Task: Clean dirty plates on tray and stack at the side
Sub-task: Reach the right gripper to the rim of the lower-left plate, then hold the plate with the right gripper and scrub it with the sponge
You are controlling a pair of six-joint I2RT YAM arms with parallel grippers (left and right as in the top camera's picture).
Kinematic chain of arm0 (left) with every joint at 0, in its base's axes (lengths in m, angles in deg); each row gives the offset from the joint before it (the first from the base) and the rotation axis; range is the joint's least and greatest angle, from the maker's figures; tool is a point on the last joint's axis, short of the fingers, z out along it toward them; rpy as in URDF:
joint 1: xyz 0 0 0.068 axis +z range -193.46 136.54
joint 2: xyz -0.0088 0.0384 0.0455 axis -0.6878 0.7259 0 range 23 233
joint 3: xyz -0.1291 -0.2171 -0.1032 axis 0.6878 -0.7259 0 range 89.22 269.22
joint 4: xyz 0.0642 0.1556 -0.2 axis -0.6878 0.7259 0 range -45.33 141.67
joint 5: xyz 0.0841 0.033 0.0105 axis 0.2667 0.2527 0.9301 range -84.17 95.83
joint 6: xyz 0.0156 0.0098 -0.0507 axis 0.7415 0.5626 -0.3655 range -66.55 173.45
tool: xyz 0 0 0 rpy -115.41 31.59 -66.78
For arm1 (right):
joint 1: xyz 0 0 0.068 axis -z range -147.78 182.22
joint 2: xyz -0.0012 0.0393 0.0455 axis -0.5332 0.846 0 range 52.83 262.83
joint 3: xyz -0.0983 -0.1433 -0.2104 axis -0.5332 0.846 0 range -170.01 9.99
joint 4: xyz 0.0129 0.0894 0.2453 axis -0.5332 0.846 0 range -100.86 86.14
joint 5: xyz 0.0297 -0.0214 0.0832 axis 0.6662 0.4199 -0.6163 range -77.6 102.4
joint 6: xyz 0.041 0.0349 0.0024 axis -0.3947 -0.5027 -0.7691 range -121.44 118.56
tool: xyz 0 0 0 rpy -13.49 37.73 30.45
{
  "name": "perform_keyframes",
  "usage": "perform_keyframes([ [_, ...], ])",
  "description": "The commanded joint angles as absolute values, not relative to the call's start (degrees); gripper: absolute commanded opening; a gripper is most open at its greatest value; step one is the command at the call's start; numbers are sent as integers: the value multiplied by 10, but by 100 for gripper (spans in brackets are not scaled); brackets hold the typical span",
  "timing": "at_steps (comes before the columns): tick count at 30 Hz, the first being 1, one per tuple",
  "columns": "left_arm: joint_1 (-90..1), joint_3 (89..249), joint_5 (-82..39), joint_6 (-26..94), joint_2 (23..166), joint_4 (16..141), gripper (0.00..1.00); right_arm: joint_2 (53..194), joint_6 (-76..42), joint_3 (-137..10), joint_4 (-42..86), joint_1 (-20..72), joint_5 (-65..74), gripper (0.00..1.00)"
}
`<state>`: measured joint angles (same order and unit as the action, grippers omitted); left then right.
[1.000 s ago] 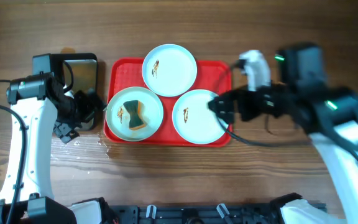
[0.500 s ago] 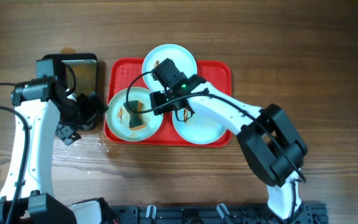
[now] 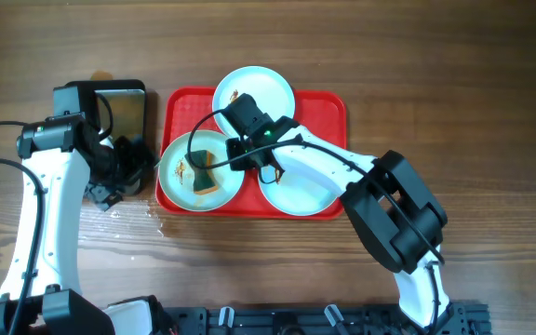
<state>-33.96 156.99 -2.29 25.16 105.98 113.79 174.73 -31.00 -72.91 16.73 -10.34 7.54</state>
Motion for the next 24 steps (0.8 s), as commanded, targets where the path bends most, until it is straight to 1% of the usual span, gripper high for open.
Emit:
perform_keyframes([
  [1, -352, 1566, -34, 256, 1063, 1129, 54, 1769, -320, -732, 191, -105, 86, 9],
  [2, -366, 1566, -38, 256, 1063, 1122, 45, 1769, -318, -732, 204, -103, 86, 7],
  [4, -401, 1566, -38, 255, 1063, 1102, 43, 1768, -314, -733, 220, -102, 86, 4],
  [5, -418, 1566, -38, 243, 1063, 1093, 42, 1767, -314, -734, 227, -102, 85, 5],
  [7, -449, 1566, -37, 210, 1063, 1080, 38, 1767, -313, -738, 239, -102, 85, 4],
  [8, -462, 1566, -37, 199, 1063, 1073, 39, 1767, -312, -742, 246, -102, 81, 4],
  [9, -474, 1564, -32, 199, 1064, 1061, 46, 1767, -312, -748, 255, -102, 75, 4],
  [10, -482, 1554, -26, 199, 1065, 1043, 49, 1767, -312, -753, 261, -102, 71, 4],
  [12, -485, 1520, -27, 179, 1073, 1006, 45, 1767, -299, -759, 263, -102, 45, 4],
  [13, -485, 1494, -27, 178, 1081, 977, 49, 1767, -299, -759, 263, -102, 44, 4],
  [14, -485, 1474, -27, 178, 1090, 952, 55, 1767, -299, -759, 264, -102, 44, 4],
  [16, -485, 1451, -41, 178, 1104, 924, 57, 1767, -299, -759, 265, -102, 44, 4],
  [19, -485, 1430, -101, 178, 1133, 868, 59, 1767, -299, -759, 265, -102, 42, 4],
  [24, -485, 1428, -109, 186, 1179, 826, 59, 1767, -299, -759, 263, -101, 33, 5],
])
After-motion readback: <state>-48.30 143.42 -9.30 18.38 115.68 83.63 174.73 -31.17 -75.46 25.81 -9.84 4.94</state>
